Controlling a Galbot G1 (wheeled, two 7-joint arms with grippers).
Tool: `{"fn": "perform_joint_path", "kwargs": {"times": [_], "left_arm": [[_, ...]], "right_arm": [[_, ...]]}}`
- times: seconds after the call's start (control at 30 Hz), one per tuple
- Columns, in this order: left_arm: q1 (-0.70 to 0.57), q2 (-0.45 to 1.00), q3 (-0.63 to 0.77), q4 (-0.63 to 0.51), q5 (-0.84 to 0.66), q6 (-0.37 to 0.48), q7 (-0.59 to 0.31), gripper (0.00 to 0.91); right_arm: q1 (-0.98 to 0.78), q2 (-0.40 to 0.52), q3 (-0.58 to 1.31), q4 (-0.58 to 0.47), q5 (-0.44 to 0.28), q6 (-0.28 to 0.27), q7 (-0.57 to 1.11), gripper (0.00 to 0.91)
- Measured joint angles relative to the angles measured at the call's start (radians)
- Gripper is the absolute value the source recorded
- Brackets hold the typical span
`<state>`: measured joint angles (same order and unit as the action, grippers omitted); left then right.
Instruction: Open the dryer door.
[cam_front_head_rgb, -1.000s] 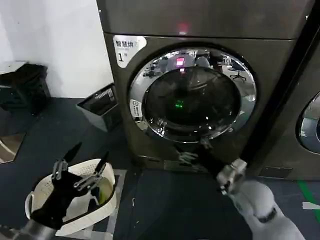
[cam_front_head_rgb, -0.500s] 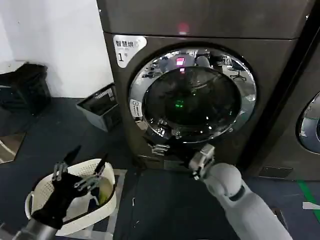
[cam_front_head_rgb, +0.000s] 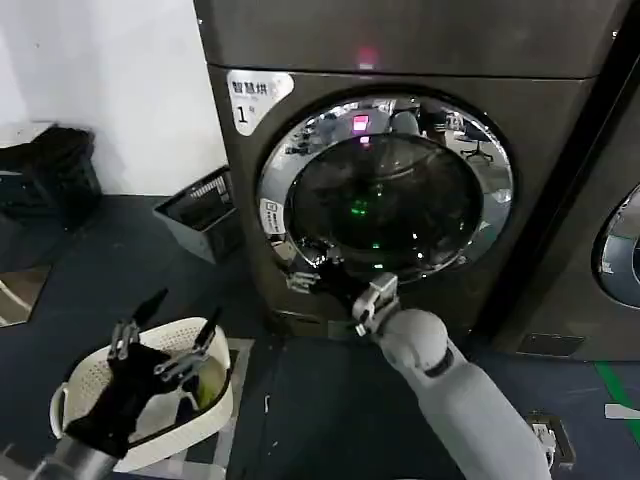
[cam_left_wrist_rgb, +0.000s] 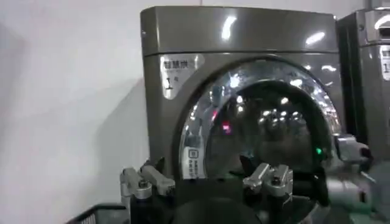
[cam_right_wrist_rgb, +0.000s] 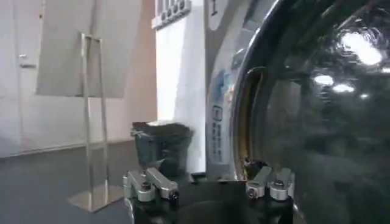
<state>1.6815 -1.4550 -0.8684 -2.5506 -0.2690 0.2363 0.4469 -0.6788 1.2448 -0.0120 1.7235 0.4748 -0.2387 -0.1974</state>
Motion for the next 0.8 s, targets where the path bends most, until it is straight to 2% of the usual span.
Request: {"fn": "perform_joint_path", "kwargs": {"times": [0.2, 0.8], "left_arm": [[0.008, 0.001, 0.0, -0.011, 0.017, -0.022, 0.047, 0.907], [0.007, -0.007, -0.002, 0.001, 0.007, -0.021, 0.039, 0.907]], "right_arm": [[0.041, 0.028, -0.021, -0.046, -0.016, 0.016, 0.011, 0.907], [0.146, 0.101, -0.068, -0.172, -0.025, 0.03, 0.056, 0.907]]}}
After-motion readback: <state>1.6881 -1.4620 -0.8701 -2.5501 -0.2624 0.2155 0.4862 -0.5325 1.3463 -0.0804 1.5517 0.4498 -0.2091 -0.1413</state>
